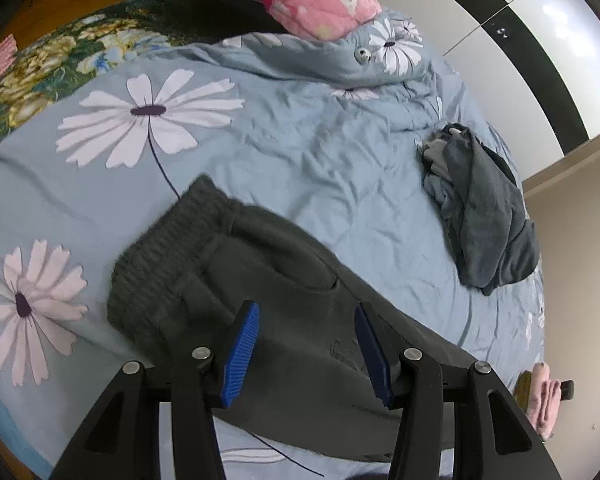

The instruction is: Fold clothes

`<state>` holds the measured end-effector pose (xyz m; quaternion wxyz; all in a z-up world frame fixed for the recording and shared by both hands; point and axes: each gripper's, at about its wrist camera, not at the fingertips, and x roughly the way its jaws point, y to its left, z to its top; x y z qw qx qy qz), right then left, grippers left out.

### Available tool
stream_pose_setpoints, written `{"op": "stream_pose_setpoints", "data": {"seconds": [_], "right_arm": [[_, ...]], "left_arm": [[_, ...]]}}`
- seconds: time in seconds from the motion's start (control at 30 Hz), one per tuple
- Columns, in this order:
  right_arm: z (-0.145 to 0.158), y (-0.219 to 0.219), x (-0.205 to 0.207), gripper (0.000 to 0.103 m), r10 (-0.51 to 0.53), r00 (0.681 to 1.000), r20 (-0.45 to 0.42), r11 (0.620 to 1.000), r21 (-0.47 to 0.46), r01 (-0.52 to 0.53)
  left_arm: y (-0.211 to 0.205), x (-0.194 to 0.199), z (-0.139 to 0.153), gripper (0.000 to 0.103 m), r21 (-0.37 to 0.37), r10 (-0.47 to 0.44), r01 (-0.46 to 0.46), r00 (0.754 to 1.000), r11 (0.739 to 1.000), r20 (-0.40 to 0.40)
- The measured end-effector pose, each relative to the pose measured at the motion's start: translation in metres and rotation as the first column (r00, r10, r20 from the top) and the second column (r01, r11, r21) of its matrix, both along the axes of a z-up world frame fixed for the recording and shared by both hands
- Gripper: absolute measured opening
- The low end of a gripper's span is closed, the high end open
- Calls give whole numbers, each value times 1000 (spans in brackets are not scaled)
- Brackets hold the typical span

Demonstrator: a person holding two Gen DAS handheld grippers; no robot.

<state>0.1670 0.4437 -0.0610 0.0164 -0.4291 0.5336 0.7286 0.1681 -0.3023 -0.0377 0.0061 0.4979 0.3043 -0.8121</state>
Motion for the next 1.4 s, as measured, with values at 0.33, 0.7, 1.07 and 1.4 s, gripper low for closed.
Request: {"op": "stream_pose_setpoints", "data": {"seconds": [0.33, 0.7, 1.07, 1.4], "right_arm": [[91, -41, -7, 13, 126, 987, -103, 969, 225, -101], [177, -114, -8, 14, 306, 939, -157, 873, 440, -211], [201, -243, -40, 14, 567, 819, -90, 691, 593, -413], [123, -429, -59, 14, 772, 622, 133, 443, 589, -676]], "left_arm": [[123, 6, -19, 54, -17, -327, 328, 944, 945, 40], [253, 5, -77, 54, -200, -599, 665, 740, 719, 307], [110, 32, -23, 54, 90, -288, 286, 958, 954, 11], [2, 79, -8, 55, 215, -18, 30, 998, 976, -58]]}}
